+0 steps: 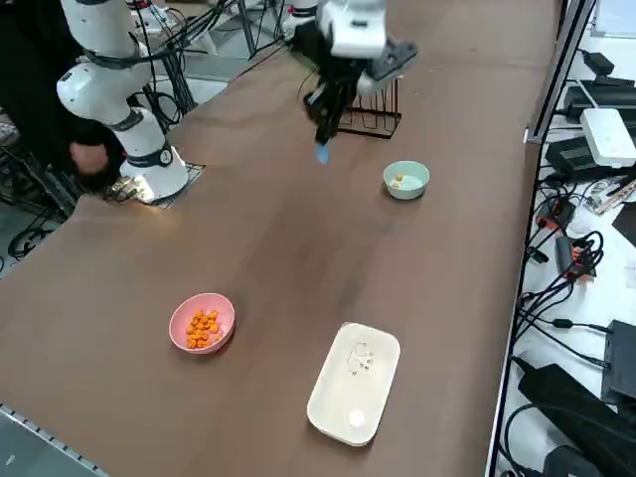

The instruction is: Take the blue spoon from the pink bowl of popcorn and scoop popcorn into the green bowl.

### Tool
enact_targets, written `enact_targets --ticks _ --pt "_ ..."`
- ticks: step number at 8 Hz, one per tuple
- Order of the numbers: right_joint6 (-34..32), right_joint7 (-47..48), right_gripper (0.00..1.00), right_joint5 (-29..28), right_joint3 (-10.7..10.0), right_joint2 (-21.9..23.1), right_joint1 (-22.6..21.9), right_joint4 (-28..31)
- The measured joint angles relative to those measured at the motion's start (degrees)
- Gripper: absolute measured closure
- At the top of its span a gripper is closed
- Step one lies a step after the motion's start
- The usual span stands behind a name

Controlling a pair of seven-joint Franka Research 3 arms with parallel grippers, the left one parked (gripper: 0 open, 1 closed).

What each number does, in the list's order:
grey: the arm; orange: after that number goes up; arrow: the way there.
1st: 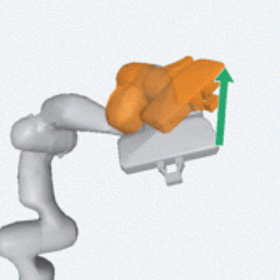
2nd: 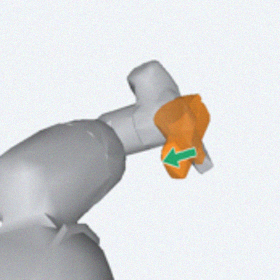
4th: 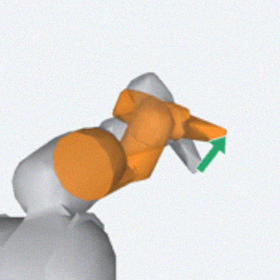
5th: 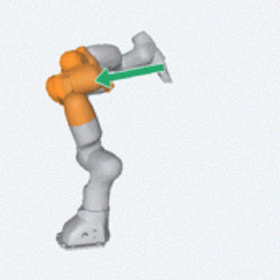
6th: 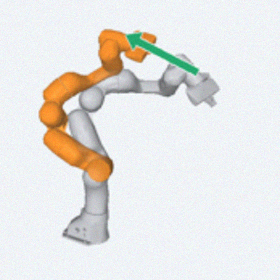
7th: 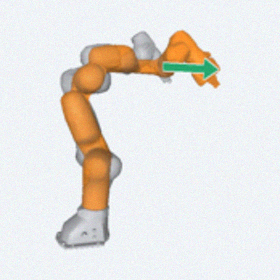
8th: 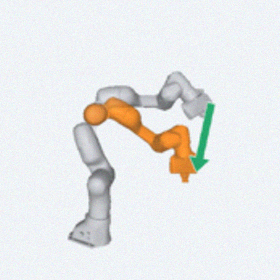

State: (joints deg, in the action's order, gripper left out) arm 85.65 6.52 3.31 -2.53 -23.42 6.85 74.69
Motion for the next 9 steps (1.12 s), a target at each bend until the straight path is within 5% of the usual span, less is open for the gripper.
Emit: enact_targets --ticks 4,7,9 --pt "24.1 -10.9 0.89 6.7 -0.2 6.8 9.3 21.6" --pt "42.4 -13.3 0.89 19.6 -0.3 9.1 16.6 33.1" --pt "46.3 -11.1 0.89 24.7 -0.3 9.5 17.5 38.1"
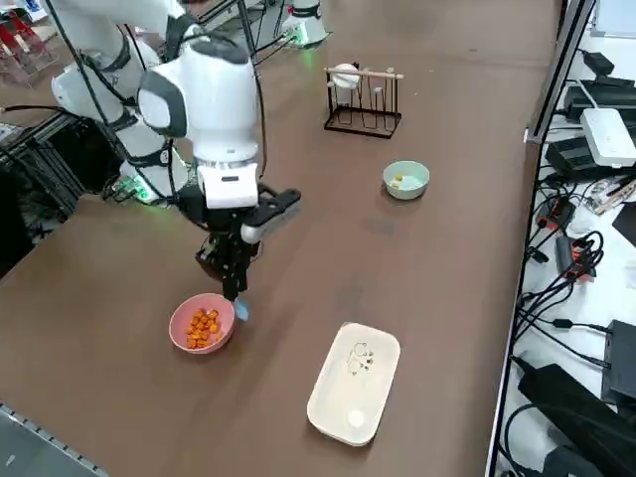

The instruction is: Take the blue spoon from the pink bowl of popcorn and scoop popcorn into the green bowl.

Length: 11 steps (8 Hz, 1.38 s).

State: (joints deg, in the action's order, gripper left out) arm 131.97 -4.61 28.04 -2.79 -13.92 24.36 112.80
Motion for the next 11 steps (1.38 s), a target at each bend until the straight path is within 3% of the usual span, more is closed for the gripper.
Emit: enact_targets --ticks 4,10,11 --pt "-2.2 16.2 0.89 14.7 0.8 2.7 -0.4 5.6" --pt "0.6 25.0 0.89 16.9 0.5 3.9 0.5 13.9" --pt "0.9 25.0 0.73 17.6 0.5 3.8 0.7 14.2"
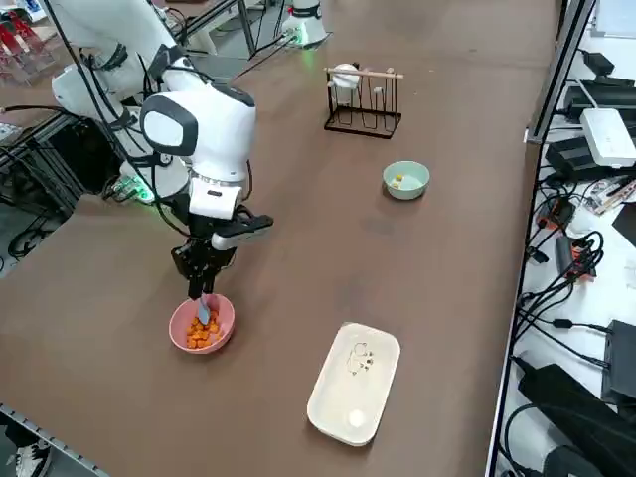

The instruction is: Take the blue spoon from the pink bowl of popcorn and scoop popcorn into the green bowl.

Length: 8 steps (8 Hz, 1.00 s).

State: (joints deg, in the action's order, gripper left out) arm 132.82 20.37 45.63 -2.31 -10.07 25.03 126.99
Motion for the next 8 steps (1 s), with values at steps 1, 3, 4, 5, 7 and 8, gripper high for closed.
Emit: enact_targets --ticks 1,3,4,5,7,8 --pt "0.0 0.0 0.55 0.4 0.0 0.0 0.0 0.1" --pt "0.1 0.0 0.19 0.6 0.0 0.1 0.0 0.0" --pt "0.2 0.0 0.00 0.6 0.0 0.3 0.0 0.0" --pt "0.2 0.0 0.00 0.5 0.1 0.4 0.0 0.0" --pt "0.2 0.0 0.00 0.5 0.1 -0.3 0.0 0.4" --pt "0.2 0.0 0.00 0.3 0.2 -1.0 0.0 0.5"
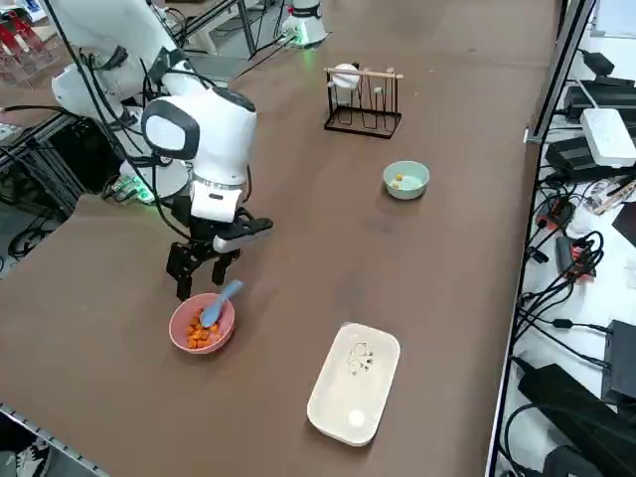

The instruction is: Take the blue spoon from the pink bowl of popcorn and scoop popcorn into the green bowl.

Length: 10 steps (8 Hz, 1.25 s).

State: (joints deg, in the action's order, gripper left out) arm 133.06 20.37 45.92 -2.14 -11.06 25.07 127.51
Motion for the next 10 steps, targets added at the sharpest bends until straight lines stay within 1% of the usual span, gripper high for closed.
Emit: enact_targets --ticks 3,4,5,6,7,8,9,10 --pt "0.2 0.0 0.00 -1.1 0.7 -1.5 0.0 0.0" --pt "0.1 0.0 0.00 -2.7 1.2 -1.3 0.0 0.0" --pt "-0.1 0.0 0.00 -5.7 1.7 -0.8 0.0 -0.2" --pt "-1.2 -0.1 0.00 -9.3 2.7 0.3 0.0 -0.4" --pt "-2.8 -0.1 0.00 -14.2 4.3 1.9 -0.1 -0.7" --pt "-6.3 -0.2 0.00 -20.8 6.8 3.7 -0.2 -1.8" --pt "-12.1 -0.2 0.00 -28.0 9.4 5.1 -0.4 -4.3" --pt "-18.9 -0.7 0.00 -35.5 11.9 6.1 -0.5 -8.0"
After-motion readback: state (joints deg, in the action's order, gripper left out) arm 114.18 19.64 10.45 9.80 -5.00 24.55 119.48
